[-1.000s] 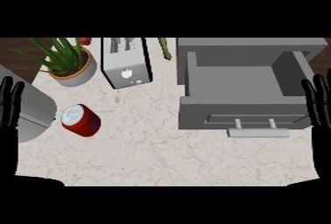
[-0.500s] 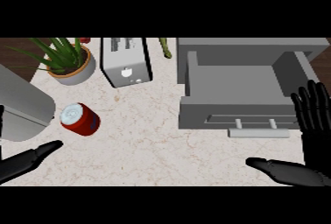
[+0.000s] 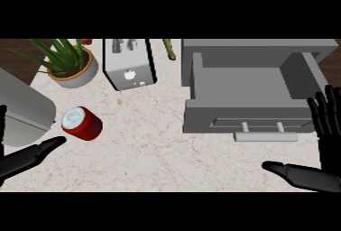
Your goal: Pick up the can, place it into the drawer and close the drawer
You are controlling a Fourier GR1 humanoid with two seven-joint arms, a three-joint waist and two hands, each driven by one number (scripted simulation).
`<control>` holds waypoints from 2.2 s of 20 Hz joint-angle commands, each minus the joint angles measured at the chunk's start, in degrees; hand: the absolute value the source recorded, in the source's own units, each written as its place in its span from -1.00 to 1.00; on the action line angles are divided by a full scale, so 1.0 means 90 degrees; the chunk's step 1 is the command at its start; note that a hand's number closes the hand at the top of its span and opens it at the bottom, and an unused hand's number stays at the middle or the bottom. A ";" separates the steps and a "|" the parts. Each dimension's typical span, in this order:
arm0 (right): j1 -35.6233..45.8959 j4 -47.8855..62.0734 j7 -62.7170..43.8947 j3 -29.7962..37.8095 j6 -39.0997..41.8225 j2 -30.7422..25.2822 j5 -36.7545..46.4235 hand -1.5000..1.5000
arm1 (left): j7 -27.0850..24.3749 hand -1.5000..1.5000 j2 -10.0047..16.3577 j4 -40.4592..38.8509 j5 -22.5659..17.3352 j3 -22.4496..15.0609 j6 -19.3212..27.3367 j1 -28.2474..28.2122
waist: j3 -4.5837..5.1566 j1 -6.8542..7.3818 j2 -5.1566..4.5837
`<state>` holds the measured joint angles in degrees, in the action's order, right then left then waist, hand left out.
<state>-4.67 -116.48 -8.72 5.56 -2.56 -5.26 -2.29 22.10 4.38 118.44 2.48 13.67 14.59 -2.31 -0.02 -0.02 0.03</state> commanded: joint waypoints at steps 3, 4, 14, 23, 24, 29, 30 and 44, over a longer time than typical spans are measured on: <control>-0.0460 -0.0509 -0.0025 -0.0113 0.0087 0.0169 0.0033 -1.00 | -0.0065 -1.00 -0.0089 -0.0537 0.0094 -0.0101 0.0045 0.0090 | 0.0002 -0.0017 0.0002; 0.0037 0.0189 0.0182 0.0496 0.0358 -0.0201 -0.0447 -1.00 | -0.0409 -1.00 -0.0129 -0.1164 0.0237 -0.0158 0.0179 0.0481 | 0.0002 -0.0023 -0.0007; -0.0369 -0.0335 0.0122 0.0526 0.0530 -0.0081 -0.0345 -1.00 | -0.1900 -1.00 -0.0481 -0.2458 0.0100 -0.0393 0.0417 -0.0028 | 0.0003 -0.0008 -0.0002; -0.0700 -0.0629 0.0213 0.0362 0.0566 0.0198 -0.0109 -1.00 | -0.3340 -1.00 -0.0482 -0.4367 -0.0312 -0.0037 0.0735 0.0375 | 0.0005 -0.0024 -0.0007; -0.0444 -0.1142 -0.0617 0.0466 0.0505 -0.0018 -0.0340 -1.00 | -0.3226 -1.00 -0.0292 -0.4292 -0.0437 0.0200 0.0445 0.0302 | 0.0006 -0.0014 -0.0003; -0.0565 -0.1127 -0.0402 0.0750 0.0588 0.0064 -0.0407 -1.00 | -0.3377 -1.00 -0.0335 -0.4812 -0.0475 0.0097 0.0698 0.0533 | 0.0003 -0.0015 -0.0001; -0.0837 -0.0813 0.0009 0.0750 0.0838 0.0120 -0.0460 -1.00 | -0.3711 -1.00 -0.0234 -0.5200 -0.0564 0.0276 0.0608 0.0579 | 0.0003 -0.0022 -0.0002; -0.0253 -0.1109 -0.0792 0.0944 0.0654 0.0053 -0.0425 -1.00 | -0.5238 -1.00 0.0209 -0.7927 -0.1426 0.0843 0.0237 0.1599 | 0.0004 -0.0018 -0.0003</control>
<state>-8.29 -125.61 -13.64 14.48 4.20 -5.27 -6.85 -24.43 4.54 50.09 -8.28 20.81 17.47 10.33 0.03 -0.28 -0.03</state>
